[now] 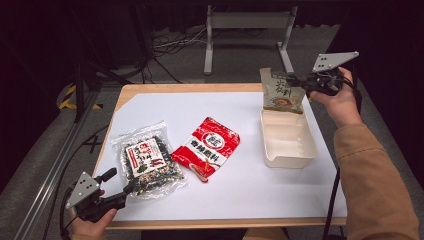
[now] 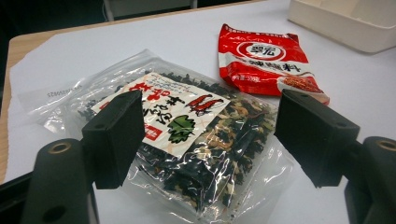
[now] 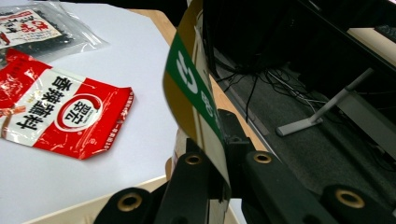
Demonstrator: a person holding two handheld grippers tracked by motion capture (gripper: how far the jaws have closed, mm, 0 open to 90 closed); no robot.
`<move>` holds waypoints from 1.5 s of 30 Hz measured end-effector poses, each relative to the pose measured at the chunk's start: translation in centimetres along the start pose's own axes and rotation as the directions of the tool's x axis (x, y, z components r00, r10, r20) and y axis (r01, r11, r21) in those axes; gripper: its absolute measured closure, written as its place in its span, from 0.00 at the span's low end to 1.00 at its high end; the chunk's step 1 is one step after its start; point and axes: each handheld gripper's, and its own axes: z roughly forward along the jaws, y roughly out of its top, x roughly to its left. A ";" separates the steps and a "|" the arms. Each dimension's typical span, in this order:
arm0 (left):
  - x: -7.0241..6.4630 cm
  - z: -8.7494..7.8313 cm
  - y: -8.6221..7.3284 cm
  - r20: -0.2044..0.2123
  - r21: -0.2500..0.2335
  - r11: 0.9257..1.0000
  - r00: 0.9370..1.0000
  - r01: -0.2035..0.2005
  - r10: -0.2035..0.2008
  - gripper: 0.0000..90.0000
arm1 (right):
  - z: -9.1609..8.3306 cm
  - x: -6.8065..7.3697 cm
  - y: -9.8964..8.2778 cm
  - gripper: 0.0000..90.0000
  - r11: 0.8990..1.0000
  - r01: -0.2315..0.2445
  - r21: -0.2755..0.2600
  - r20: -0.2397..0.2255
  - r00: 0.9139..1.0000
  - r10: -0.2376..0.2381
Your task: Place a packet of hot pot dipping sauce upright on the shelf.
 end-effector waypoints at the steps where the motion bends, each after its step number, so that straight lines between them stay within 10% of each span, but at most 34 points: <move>1: 0.0 0.0 0.0 0.000 0.001 1.000 1.000 0.000 0.000 0.27 | 0.1 -0.1 -0.1 0.99 1.000 -0.001 -0.001 0.004 1.000 0.001; 45: 0.2 0.1 0.0 0.007 0.001 1.000 1.000 0.005 -0.005 0.27 | 4.8 -1.1 -4.5 0.97 0.995 -0.060 0.075 0.052 0.997 0.056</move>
